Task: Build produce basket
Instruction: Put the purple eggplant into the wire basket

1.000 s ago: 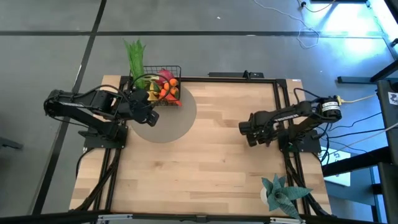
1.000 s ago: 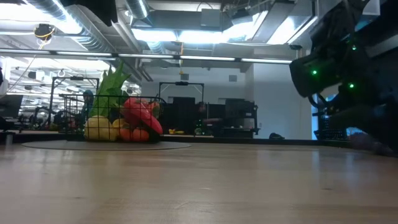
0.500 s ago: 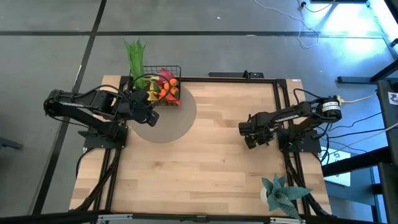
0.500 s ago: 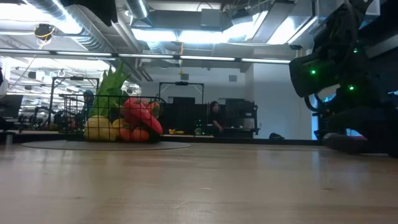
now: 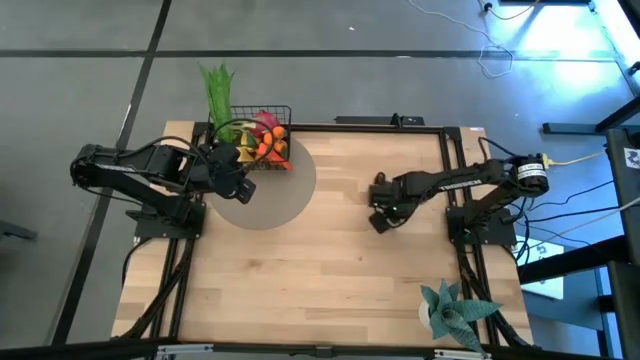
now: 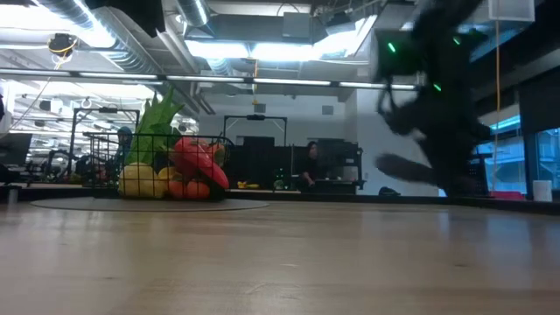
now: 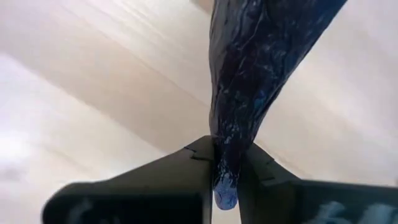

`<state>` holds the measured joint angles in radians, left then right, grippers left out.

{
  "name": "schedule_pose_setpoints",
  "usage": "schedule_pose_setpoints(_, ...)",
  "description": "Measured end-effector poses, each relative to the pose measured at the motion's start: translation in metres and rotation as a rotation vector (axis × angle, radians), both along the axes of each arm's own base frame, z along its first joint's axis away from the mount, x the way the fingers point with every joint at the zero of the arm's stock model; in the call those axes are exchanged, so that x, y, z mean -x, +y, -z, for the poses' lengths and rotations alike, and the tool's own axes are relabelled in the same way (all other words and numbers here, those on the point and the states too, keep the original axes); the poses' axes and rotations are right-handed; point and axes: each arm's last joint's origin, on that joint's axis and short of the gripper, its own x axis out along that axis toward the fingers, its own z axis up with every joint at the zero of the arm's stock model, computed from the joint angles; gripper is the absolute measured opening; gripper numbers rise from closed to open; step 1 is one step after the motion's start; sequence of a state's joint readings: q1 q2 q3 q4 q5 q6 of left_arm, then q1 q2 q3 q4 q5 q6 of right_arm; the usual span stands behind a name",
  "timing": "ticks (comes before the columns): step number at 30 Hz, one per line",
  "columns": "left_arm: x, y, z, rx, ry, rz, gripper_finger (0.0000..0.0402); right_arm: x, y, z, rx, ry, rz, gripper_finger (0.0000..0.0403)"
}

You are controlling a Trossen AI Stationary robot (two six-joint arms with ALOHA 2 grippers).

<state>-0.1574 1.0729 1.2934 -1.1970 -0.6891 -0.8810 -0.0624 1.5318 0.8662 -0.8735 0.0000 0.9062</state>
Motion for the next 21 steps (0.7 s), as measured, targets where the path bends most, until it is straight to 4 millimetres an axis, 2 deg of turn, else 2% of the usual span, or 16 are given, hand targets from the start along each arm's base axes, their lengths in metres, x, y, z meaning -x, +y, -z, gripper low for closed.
schedule_pose_setpoints(8,0.000,0.000,0.000,0.000,0.000,0.000,0.0101,-0.059,-0.006,-0.070,0.144,-0.410,-0.178,0.0020)
schedule_pose_setpoints(12,0.000,0.000,0.000,0.004,-0.004,-0.005,0.0101,-0.089,-0.017,-0.102,0.256,-0.641,-0.265,0.0020)
schedule_pose_setpoints(17,0.000,0.000,0.000,0.006,-0.005,-0.004,0.0101,-0.127,-0.035,-0.128,0.398,-0.873,-0.347,0.0019)
schedule_pose_setpoints(21,0.000,0.000,0.000,0.006,-0.005,-0.005,0.0101,-0.159,-0.054,-0.137,0.456,-0.967,-0.417,0.0019)
